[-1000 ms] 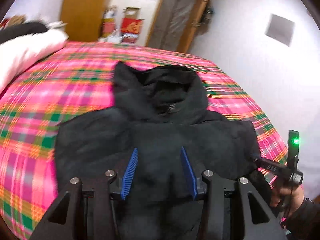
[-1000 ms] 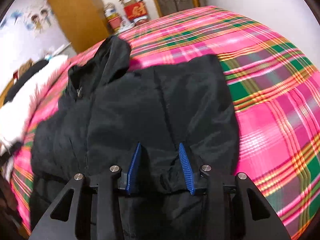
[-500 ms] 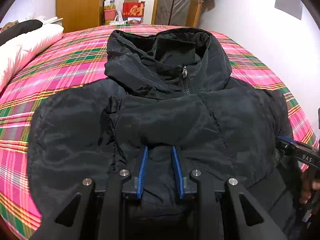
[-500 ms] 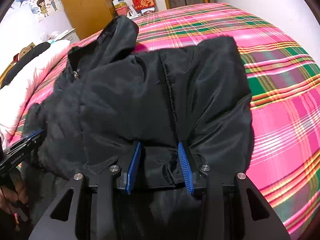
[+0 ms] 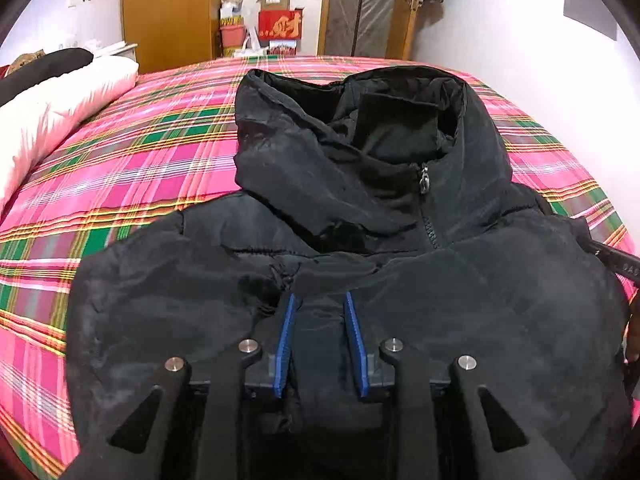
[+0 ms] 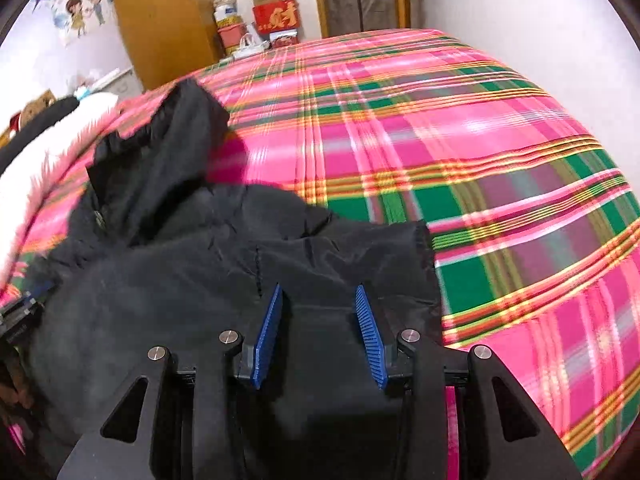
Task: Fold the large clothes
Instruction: 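Release the sleeve and bring both tools to the jacket hem, then grasp the jacket hem with both tools and lift it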
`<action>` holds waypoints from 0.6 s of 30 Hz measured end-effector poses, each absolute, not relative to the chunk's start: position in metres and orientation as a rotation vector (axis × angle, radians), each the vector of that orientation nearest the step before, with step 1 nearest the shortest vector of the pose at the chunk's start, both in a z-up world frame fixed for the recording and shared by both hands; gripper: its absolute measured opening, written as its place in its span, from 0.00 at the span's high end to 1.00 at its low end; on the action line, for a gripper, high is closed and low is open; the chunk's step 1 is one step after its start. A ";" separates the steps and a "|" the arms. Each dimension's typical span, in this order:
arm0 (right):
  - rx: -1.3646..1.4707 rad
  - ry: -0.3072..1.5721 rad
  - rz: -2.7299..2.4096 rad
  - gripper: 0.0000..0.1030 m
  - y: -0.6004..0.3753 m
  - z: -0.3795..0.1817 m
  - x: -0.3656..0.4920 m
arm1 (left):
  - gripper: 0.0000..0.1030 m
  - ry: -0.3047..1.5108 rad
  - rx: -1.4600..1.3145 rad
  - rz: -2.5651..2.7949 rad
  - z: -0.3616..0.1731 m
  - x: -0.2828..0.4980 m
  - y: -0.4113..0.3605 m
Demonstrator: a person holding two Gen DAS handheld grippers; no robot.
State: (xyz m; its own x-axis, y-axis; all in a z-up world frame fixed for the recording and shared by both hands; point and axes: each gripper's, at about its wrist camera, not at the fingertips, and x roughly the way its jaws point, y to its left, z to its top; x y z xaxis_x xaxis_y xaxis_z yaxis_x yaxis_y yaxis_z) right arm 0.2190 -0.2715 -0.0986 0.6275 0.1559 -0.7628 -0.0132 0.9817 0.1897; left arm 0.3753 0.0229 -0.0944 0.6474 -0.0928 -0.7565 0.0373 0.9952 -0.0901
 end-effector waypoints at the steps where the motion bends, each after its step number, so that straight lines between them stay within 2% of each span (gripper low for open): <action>1: 0.174 0.878 0.095 0.62 -0.271 -0.102 0.217 | 0.72 0.857 -0.067 -0.072 -0.097 0.374 0.022; 18: 0.186 0.825 0.093 0.62 -0.270 -0.116 0.211 | 0.72 0.807 -0.093 -0.070 -0.104 0.367 0.024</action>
State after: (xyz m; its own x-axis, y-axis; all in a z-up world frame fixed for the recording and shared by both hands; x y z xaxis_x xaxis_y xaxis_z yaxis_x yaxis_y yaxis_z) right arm 0.2110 -0.2695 -0.1164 0.6755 0.1548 -0.7210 -0.0103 0.9796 0.2007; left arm 0.3675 0.0244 -0.1039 0.6899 -0.0982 -0.7172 0.0274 0.9936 -0.1096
